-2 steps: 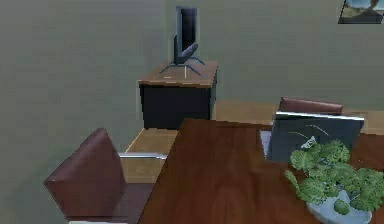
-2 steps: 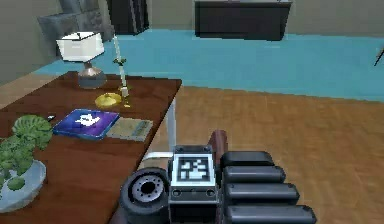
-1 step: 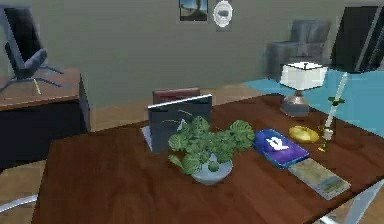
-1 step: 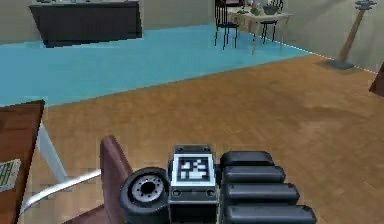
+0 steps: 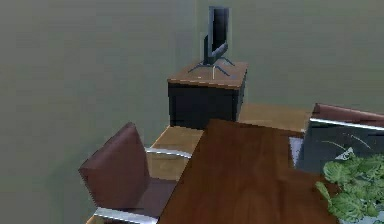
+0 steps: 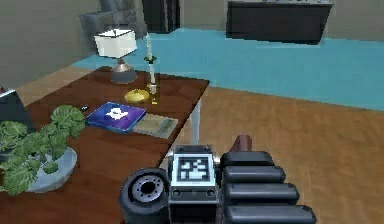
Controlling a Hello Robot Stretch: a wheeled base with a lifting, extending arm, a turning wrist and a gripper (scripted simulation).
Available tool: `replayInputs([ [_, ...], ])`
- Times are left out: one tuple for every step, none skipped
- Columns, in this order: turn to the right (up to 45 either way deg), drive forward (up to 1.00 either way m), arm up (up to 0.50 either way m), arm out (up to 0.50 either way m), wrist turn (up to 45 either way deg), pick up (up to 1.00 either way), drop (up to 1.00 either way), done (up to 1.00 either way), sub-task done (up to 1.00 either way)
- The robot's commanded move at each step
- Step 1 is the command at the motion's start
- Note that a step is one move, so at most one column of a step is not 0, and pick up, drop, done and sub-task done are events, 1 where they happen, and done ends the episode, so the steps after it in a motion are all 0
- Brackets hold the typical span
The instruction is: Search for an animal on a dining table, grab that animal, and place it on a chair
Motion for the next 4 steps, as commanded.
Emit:
replayInputs([
  [-21.0,0.0,0.0,0.0,0.0,0.0,0.0,0.0,0.0],
  [0.0,0.0,0.0,0.3,0.0,0.0,0.0,0.0,0.0],
  [0.0,0.0,0.0,0.0,45.0,0.0,0.0,0.0,0.0],
  [0.0,0.0,0.0,0.0,45.0,0.0,0.0,0.0,0.0],
])
